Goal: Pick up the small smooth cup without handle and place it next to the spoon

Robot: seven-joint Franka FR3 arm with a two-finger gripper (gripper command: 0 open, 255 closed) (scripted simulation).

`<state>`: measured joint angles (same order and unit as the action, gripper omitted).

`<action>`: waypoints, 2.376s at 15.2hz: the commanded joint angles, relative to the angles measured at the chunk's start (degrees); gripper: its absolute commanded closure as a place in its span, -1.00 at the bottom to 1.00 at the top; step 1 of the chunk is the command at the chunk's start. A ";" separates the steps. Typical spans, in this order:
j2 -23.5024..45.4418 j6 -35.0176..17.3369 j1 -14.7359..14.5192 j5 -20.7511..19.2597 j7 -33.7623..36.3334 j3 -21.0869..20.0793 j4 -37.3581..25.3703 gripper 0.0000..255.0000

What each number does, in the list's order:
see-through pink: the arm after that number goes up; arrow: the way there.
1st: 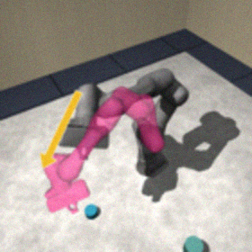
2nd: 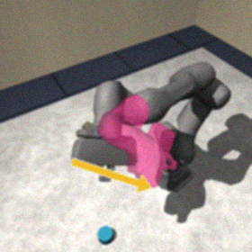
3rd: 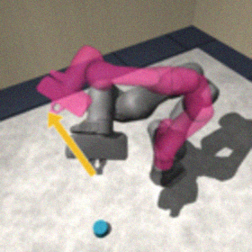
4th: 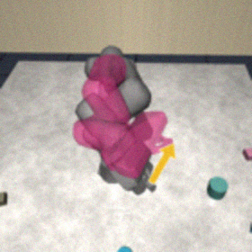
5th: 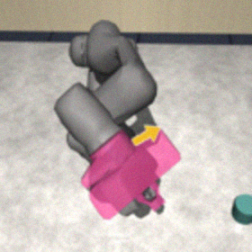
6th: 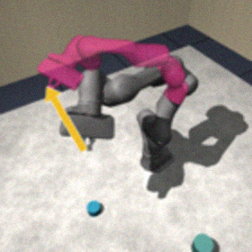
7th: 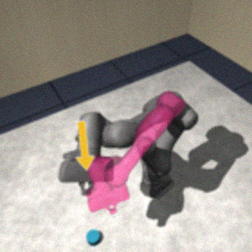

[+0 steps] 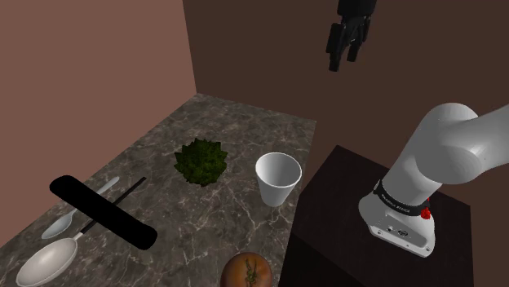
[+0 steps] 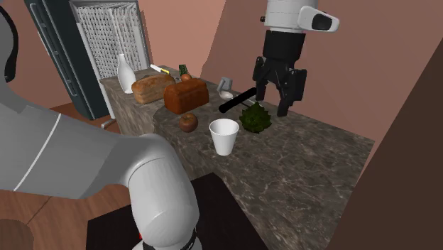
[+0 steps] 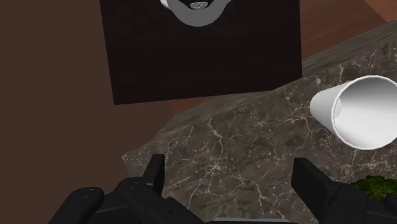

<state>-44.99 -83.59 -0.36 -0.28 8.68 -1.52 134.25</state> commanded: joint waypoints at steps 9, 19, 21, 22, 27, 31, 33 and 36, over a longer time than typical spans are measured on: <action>-3.51 -14.96 -4.44 8.05 1.92 -3.48 14.50 -1.00; 0.94 -37.82 -12.93 20.40 2.86 -10.12 26.75 -1.00; 3.32 -42.80 -14.89 23.06 2.69 -11.52 28.07 -1.00; 3.93 -43.84 -15.05 23.38 2.60 -11.76 28.48 -1.00; 7.45 -49.23 -15.89 25.04 2.04 -12.86 30.29 -1.00; 8.72 -51.00 -16.18 25.59 1.84 -13.19 30.77 -1.00; 8.72 -51.00 -16.18 25.59 1.84 -13.19 30.77 -1.00; 8.71 -50.98 -16.18 25.59 1.84 -13.19 30.77 -1.00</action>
<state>-36.29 -134.57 -16.54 25.30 10.52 -14.70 165.02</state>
